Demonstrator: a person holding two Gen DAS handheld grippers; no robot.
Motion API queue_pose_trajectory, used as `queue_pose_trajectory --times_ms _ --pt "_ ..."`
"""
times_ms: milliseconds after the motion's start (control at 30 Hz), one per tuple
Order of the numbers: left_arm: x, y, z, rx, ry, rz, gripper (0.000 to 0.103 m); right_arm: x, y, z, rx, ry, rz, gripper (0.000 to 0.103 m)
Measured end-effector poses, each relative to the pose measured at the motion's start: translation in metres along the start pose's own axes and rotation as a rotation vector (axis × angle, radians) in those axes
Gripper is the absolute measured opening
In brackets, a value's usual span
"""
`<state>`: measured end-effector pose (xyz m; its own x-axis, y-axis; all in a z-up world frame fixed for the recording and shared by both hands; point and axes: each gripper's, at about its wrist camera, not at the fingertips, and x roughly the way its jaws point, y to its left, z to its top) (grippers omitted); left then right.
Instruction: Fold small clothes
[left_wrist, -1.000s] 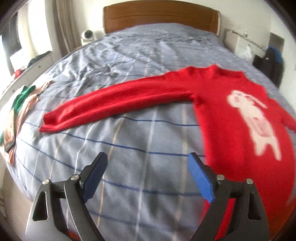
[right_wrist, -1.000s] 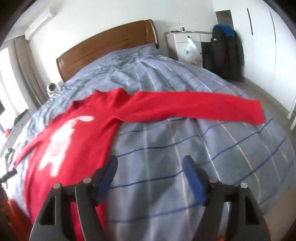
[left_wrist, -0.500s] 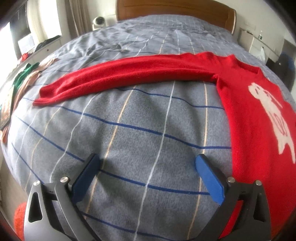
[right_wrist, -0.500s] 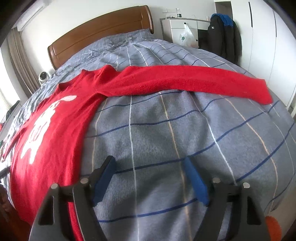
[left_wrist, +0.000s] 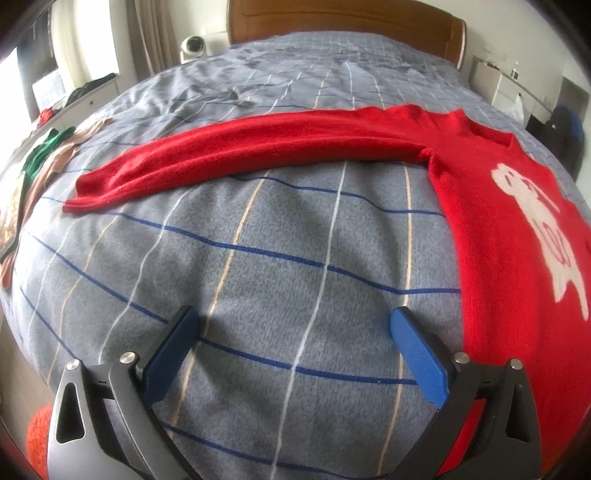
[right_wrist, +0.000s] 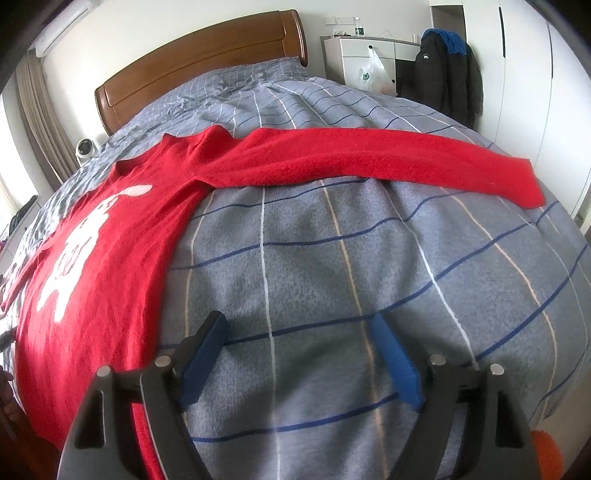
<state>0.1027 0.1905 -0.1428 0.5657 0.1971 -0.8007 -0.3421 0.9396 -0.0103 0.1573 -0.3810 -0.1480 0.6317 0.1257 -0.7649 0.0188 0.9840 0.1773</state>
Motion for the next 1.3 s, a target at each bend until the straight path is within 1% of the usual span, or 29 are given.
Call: queue_pose_trajectory --times_ms 333,467,600,700,833,1033,1300 --pt "0.000 0.000 0.000 0.006 -0.007 0.003 0.103 0.001 0.002 -0.001 -0.011 0.001 -0.004 0.084" --pt "-0.002 -0.003 -0.002 0.043 -0.026 0.017 0.103 0.001 0.003 -0.002 -0.014 0.007 0.000 0.086" --pt "-0.002 0.005 -0.001 0.060 -0.017 -0.029 0.103 0.001 0.004 -0.004 -0.015 0.010 -0.003 0.087" --pt "-0.001 0.007 0.000 0.061 -0.012 -0.044 0.103 0.002 0.004 -0.004 -0.016 0.012 0.005 0.088" --pt "0.000 0.004 0.000 0.066 -0.012 -0.034 0.103 0.003 0.004 -0.005 -0.013 0.008 0.010 0.090" --pt "0.001 0.003 0.002 0.060 0.000 -0.030 0.103 0.005 0.012 -0.006 -0.044 0.005 -0.023 0.094" --pt "0.000 0.003 -0.001 0.075 -0.020 -0.019 0.103 0.007 0.011 -0.006 -0.053 0.007 -0.026 0.097"
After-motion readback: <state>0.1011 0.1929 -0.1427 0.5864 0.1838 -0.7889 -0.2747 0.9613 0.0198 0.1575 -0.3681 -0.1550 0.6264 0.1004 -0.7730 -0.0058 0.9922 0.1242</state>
